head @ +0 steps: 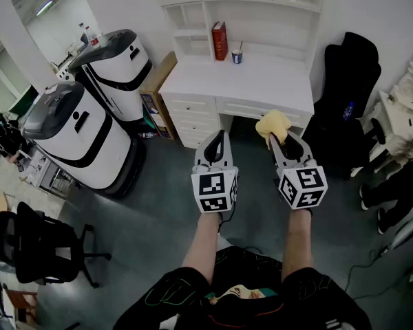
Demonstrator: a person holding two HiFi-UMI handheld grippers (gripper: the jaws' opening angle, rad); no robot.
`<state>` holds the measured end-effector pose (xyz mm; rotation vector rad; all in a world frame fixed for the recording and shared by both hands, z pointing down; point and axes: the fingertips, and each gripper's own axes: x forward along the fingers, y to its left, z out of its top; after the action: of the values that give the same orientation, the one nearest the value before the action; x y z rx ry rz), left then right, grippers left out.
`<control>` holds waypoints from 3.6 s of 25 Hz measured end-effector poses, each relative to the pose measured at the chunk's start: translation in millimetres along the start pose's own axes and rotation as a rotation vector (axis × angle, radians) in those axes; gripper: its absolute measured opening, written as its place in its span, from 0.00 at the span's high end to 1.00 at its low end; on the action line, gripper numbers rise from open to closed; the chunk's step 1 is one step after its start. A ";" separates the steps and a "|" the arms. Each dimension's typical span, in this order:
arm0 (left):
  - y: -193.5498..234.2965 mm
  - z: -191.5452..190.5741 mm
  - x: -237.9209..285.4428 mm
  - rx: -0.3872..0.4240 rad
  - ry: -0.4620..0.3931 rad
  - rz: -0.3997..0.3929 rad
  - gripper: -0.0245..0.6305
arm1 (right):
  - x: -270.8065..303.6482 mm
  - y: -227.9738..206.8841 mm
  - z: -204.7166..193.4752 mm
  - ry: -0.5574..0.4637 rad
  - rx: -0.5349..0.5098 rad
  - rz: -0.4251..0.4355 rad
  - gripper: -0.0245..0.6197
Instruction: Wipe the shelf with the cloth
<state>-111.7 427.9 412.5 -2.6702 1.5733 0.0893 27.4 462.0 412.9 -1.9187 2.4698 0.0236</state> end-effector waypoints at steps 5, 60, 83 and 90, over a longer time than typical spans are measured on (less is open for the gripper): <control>1.1 2.8 2.1 -0.002 -0.005 0.003 0.97 | 1.0 -5.2 3.6 -0.015 0.011 -0.018 0.79; 202.9 -106.7 364.6 -0.158 0.154 -0.003 0.97 | 385.5 -114.2 -88.0 0.247 0.022 -0.075 0.78; 245.9 -72.8 459.5 -0.179 0.038 0.015 0.97 | 491.7 -140.1 -48.9 0.198 -0.090 -0.021 0.78; 248.9 -90.5 512.3 -0.138 0.081 0.032 0.96 | 537.9 -178.4 -70.5 0.198 -0.032 -0.003 0.78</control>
<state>-79.2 -145.5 465.2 -2.7860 1.6934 0.0949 67.1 -104.5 471.9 -2.0295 2.6036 -0.1337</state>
